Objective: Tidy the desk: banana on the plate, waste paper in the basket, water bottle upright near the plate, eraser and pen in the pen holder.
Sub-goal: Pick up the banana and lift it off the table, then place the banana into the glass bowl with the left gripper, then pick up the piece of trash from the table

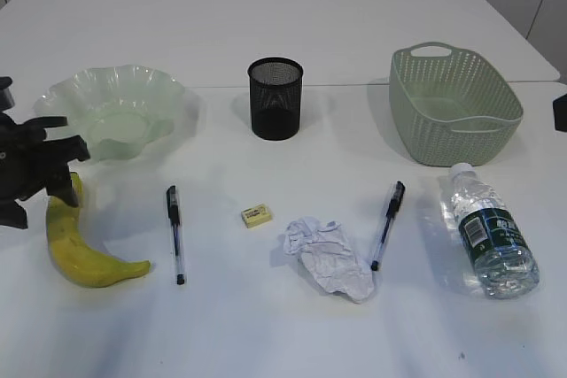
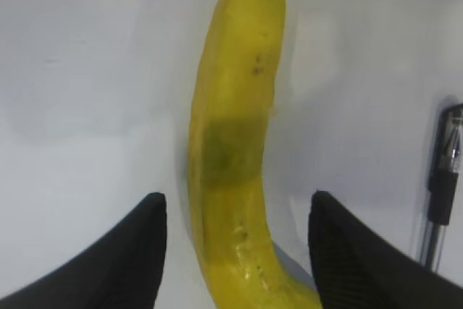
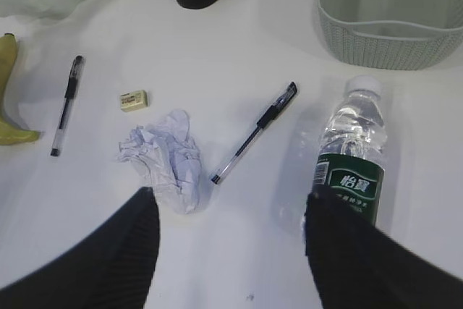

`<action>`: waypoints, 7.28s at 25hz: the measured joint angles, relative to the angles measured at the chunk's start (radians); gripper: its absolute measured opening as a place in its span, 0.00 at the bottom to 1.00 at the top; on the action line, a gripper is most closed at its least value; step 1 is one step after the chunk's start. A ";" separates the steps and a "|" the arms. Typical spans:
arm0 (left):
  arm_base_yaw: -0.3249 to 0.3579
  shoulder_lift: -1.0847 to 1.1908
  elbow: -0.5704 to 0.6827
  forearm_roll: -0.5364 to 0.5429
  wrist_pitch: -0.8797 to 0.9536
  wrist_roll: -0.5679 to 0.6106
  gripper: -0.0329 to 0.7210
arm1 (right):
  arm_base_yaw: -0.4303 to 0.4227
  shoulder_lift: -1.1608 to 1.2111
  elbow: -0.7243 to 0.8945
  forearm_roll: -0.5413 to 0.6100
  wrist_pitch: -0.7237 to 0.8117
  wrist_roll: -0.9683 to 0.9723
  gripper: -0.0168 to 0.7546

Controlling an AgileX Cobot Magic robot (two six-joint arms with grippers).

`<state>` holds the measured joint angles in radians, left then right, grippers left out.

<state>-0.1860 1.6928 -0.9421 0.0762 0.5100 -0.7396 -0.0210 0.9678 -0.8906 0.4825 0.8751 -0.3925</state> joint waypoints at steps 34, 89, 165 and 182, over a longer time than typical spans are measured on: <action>0.000 0.163 -0.005 -0.013 -0.073 -0.021 0.45 | 0.000 0.031 -0.009 0.000 0.006 -0.002 0.64; 0.134 0.676 -1.293 -0.134 0.525 0.041 0.39 | 0.000 0.031 -0.009 0.008 0.004 -0.006 0.64; 0.118 0.534 -1.536 -0.138 0.738 0.477 0.54 | 0.000 0.033 -0.009 0.008 0.085 -0.006 0.64; 0.079 0.079 -0.596 0.030 0.611 0.497 0.54 | 0.000 0.033 -0.009 0.008 0.110 -0.006 0.64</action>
<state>-0.1074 1.7719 -1.5377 0.1063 1.1206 -0.2431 -0.0210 1.0009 -0.8992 0.4900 0.9848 -0.3986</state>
